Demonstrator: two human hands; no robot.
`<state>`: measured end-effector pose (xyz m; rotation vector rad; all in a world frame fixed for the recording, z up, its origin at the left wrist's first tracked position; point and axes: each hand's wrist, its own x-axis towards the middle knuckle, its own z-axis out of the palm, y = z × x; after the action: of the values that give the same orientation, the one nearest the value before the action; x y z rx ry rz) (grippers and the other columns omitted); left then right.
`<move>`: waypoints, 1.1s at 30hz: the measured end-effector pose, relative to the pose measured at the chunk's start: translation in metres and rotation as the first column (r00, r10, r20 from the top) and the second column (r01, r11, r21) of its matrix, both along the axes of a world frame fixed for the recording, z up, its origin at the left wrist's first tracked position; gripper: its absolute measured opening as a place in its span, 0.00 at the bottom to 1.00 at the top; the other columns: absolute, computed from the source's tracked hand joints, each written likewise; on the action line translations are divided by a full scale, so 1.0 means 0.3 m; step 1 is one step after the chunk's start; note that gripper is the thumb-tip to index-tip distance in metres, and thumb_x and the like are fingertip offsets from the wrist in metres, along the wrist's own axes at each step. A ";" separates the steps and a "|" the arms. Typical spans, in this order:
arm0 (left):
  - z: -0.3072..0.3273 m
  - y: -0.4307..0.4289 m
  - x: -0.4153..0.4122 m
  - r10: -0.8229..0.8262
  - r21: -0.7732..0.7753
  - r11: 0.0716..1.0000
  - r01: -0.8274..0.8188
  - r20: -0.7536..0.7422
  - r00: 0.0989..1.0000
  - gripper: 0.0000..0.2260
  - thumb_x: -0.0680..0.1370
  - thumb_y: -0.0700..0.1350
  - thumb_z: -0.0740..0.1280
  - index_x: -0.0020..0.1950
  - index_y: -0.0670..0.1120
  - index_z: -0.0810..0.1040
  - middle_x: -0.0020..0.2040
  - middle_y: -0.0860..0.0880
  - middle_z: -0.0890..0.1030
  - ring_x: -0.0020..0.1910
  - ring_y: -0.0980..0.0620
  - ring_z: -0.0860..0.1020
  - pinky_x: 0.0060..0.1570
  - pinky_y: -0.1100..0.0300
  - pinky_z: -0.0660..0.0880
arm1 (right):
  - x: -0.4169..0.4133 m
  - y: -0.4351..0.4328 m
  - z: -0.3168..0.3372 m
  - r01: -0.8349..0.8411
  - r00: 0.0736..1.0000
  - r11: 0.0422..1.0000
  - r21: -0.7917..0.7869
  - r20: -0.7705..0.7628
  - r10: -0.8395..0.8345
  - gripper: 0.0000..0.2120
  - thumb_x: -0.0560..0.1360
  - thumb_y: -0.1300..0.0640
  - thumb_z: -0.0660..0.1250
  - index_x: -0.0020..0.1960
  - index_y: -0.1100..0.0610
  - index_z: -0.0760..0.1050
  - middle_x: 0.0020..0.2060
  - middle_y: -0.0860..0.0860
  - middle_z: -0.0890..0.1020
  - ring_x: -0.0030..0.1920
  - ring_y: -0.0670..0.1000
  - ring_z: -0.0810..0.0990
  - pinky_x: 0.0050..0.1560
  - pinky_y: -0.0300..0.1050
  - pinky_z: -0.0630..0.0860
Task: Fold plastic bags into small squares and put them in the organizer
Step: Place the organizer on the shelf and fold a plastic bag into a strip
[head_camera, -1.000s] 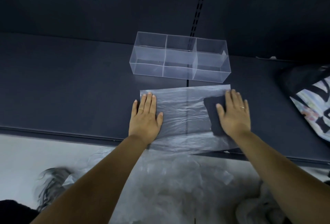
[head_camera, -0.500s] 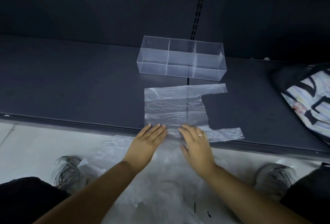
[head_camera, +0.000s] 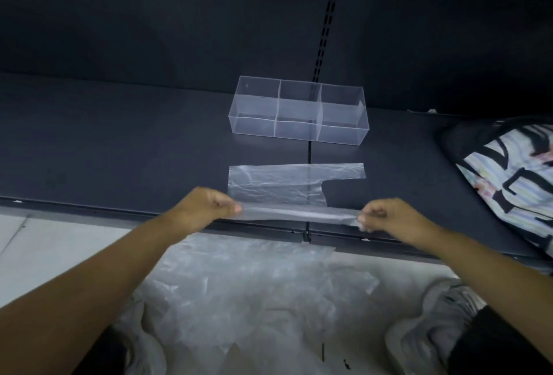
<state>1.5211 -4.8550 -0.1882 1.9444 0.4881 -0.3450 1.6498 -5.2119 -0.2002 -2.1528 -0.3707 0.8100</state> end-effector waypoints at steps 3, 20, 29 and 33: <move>-0.001 0.045 0.058 0.110 -0.058 0.992 -0.111 -0.016 0.994 0.06 0.75 0.45 0.72 0.50 0.46 0.84 0.47 0.51 0.85 0.49 0.57 0.81 0.54 0.65 0.73 | 0.097 -0.014 0.017 0.119 0.991 0.989 0.085 -0.064 -0.114 0.08 0.76 0.62 0.67 0.39 0.60 0.81 0.34 0.52 0.84 0.34 0.47 0.78 0.41 0.34 0.75; -0.185 0.024 0.261 0.327 0.481 0.784 -0.394 0.220 0.919 0.09 0.75 0.49 0.70 0.46 0.44 0.80 0.44 0.45 0.81 0.48 0.43 0.78 0.42 0.56 0.72 | 0.288 0.139 -0.191 0.567 0.803 0.814 -0.126 0.305 -0.512 0.08 0.73 0.52 0.71 0.41 0.56 0.79 0.41 0.52 0.81 0.41 0.51 0.77 0.42 0.41 0.69; -0.273 -0.184 0.198 -0.314 0.738 0.671 0.068 0.200 0.928 0.22 0.83 0.41 0.54 0.77 0.40 0.56 0.77 0.42 0.57 0.77 0.46 0.54 0.75 0.56 0.45 | 0.037 0.464 -0.117 0.261 0.687 0.965 -0.005 0.703 -0.183 0.14 0.73 0.67 0.64 0.58 0.61 0.76 0.56 0.59 0.75 0.56 0.59 0.74 0.59 0.49 0.69; -0.339 -0.198 0.170 -0.361 0.841 0.504 0.198 -0.003 0.933 0.26 0.83 0.52 0.43 0.78 0.44 0.40 0.79 0.47 0.41 0.77 0.50 0.39 0.75 0.53 0.37 | -0.070 0.640 -0.194 -0.090 0.790 0.976 -0.198 0.583 0.192 0.22 0.82 0.55 0.55 0.75 0.57 0.60 0.76 0.55 0.59 0.76 0.54 0.55 0.76 0.50 0.50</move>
<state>1.5722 -4.9146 -0.2899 3.0020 0.2015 -0.1293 1.6287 -5.0199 -0.2584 -2.5304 -0.8243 0.2044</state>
